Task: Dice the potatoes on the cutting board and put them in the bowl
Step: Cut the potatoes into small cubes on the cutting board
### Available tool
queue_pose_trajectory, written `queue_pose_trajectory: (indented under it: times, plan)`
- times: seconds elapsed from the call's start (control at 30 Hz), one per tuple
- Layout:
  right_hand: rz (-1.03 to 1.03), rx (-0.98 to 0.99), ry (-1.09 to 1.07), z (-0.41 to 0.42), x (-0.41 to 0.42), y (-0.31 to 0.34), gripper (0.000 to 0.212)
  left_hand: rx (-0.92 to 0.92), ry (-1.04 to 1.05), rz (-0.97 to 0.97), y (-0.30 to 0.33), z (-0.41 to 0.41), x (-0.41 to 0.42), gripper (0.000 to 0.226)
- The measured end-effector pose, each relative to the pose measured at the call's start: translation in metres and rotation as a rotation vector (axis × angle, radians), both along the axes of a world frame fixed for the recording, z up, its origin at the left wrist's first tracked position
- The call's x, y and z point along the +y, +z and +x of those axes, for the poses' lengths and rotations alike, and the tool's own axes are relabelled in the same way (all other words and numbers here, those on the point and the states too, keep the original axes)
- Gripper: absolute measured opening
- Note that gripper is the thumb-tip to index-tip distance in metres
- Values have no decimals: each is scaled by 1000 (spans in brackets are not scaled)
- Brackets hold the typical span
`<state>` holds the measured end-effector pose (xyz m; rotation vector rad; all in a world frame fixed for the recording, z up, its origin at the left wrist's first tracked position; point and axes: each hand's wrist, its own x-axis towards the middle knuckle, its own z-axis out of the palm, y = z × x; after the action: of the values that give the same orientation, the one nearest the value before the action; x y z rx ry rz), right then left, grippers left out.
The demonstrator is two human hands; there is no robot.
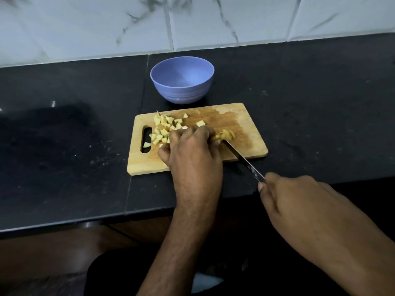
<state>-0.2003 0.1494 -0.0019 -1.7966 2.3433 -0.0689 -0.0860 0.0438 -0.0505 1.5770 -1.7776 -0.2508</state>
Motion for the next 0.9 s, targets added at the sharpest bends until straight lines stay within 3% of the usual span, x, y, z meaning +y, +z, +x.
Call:
queue_pose_trajectory:
  times: [0.17,0.67,0.9]
  plan:
    - [-32,-26,48,5,-3,11,32,-39,-17,34,-2,4,0,24]
    - [-56,-25,66,6,-17,2,29,56,-5,7,0,3,3,8]
    - [-22,-26,39,8,-13,7,31,55,-36,25,1,3,4,14]
